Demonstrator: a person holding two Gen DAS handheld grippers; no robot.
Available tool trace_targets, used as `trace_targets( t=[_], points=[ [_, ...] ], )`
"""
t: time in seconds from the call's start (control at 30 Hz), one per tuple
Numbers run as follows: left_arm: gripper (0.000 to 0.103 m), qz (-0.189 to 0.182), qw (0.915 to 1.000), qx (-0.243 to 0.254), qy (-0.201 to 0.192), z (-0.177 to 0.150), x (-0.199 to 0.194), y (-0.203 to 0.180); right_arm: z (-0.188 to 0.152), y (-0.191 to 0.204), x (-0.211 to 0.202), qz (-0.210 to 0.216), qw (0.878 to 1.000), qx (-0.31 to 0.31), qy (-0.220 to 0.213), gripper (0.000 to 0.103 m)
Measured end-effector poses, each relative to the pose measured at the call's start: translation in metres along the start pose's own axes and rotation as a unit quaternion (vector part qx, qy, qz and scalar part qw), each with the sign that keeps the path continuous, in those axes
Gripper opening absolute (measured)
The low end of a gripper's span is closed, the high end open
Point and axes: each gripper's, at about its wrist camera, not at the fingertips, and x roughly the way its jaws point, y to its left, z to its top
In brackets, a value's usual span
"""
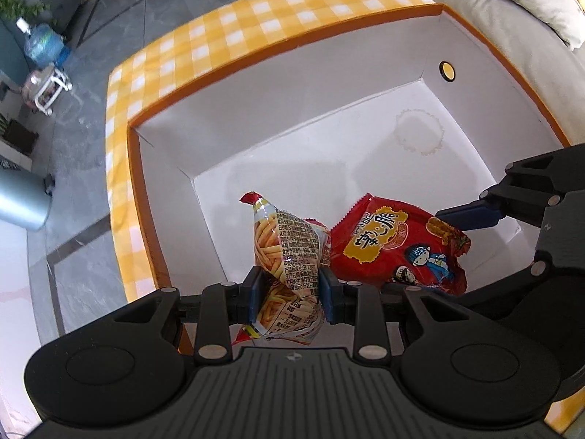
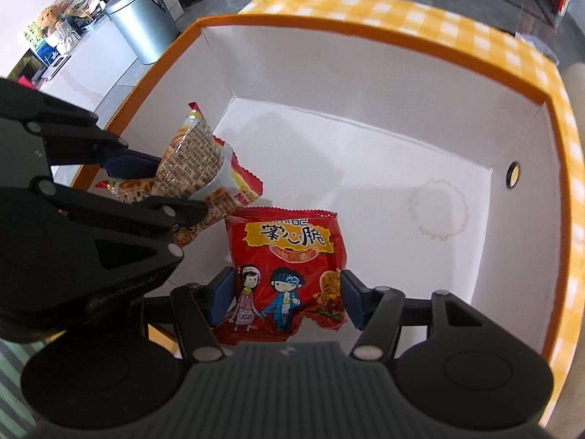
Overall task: Organize snacks
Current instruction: 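Lower both bags into the box and open both tools, then move both tools back over the remaining snacks on the table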
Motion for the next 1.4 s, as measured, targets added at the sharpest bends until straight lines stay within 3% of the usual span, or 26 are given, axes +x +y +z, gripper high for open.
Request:
trace_targets(
  t=[0.3,0.6,0.77,0.97,1.17,1.4],
  points=[
    [0.041,0.003,0.9998,-0.022,0.0,-0.002,0.0,0.005,-0.001,0.001,-0.003,0.001,1.0,0.008,0.001,0.063],
    [0.059,0.02,0.9984,-0.039,-0.036,-0.011,-0.026,0.006,0.001,0.007,-0.019,-0.001,1.0,0.008,-0.012,0.075],
    [0.063,0.026,0.9957,-0.057,-0.068,-0.021,-0.049,0.008,-0.006,0.014,-0.043,-0.012,0.998,-0.009,-0.055,0.079],
    [0.065,0.037,0.9875,-0.081,-0.129,-0.047,-0.084,0.004,-0.028,0.026,-0.087,-0.042,0.99,-0.027,-0.135,0.08],
    [0.072,0.063,0.9724,-0.089,-0.206,-0.082,-0.12,-0.007,-0.064,0.035,-0.13,-0.082,0.974,-0.021,-0.209,0.083],
    [0.073,0.063,0.9635,-0.082,-0.247,-0.123,-0.138,-0.027,-0.119,0.04,-0.158,-0.092,0.963,0.0,-0.253,0.085]
  ],
)
